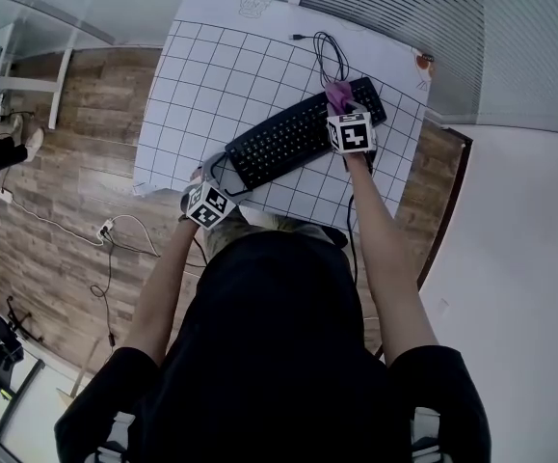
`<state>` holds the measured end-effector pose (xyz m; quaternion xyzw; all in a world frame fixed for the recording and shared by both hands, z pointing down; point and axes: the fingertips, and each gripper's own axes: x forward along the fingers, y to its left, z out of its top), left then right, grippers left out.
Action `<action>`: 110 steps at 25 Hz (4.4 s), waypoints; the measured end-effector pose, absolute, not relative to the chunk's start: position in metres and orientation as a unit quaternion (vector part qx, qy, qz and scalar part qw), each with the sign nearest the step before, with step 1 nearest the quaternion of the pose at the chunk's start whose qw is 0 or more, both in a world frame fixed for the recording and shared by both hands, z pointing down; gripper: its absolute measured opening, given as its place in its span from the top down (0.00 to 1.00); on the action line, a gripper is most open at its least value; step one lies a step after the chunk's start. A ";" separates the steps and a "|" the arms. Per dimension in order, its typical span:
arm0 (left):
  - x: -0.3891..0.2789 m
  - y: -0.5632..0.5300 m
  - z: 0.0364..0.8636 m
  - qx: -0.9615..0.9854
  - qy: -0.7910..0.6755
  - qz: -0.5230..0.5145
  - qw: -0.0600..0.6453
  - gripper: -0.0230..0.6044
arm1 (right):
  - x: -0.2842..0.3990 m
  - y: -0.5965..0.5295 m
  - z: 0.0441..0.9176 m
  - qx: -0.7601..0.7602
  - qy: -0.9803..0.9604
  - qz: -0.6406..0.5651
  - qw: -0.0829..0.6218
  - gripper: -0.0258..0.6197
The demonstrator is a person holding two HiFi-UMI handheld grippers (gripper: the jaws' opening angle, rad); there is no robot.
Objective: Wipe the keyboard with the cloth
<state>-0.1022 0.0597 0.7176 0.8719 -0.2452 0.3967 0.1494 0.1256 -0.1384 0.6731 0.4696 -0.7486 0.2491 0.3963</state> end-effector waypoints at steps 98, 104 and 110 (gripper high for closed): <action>-0.103 0.060 0.718 0.867 -0.245 0.407 0.155 0.16 | -0.106 0.007 0.673 0.226 -0.847 0.233 0.420 0.82; -0.103 0.060 0.719 0.865 -0.244 0.409 0.156 0.16 | -0.126 0.022 0.672 0.184 -0.860 0.225 0.420 0.82; -0.103 0.060 0.719 0.865 -0.245 0.409 0.156 0.16 | -0.141 0.038 0.660 0.122 -0.881 0.270 0.368 0.82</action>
